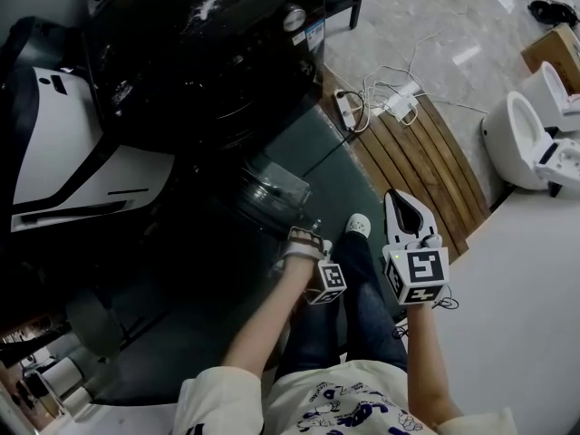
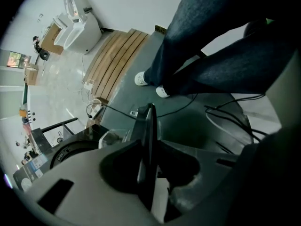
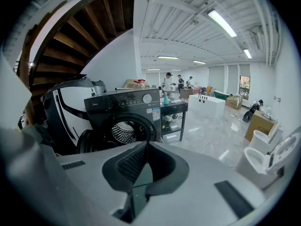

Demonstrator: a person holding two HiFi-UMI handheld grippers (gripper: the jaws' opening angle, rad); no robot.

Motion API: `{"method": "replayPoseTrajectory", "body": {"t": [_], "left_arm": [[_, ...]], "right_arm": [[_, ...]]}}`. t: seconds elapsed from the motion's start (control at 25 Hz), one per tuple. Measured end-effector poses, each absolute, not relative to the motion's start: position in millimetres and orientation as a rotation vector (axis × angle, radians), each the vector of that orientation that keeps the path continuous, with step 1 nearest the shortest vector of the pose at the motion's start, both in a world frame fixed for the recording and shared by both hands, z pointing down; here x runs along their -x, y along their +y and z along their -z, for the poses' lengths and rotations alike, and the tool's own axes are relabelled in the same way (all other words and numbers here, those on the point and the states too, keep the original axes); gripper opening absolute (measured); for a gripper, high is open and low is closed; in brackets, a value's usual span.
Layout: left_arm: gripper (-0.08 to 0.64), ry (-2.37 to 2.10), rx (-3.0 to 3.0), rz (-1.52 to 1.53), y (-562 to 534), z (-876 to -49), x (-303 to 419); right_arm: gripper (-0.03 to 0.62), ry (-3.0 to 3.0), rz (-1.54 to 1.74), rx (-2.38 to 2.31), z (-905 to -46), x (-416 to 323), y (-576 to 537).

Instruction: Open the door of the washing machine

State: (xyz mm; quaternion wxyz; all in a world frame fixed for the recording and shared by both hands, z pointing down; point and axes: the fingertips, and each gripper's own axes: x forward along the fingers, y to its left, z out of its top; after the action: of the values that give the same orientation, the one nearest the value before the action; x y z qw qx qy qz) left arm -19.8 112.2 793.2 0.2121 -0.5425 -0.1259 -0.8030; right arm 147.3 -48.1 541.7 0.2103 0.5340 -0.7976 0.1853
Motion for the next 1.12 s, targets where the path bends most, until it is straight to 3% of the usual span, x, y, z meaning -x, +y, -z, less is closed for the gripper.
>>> {"method": "replayPoseTrajectory", "body": {"t": [1.12], "left_arm": [[0.095, -0.423, 1.409, 2.105, 159, -795, 63]], "right_arm": [[0.018, -2.249, -0.5, -1.427, -547, -105, -9]]}}
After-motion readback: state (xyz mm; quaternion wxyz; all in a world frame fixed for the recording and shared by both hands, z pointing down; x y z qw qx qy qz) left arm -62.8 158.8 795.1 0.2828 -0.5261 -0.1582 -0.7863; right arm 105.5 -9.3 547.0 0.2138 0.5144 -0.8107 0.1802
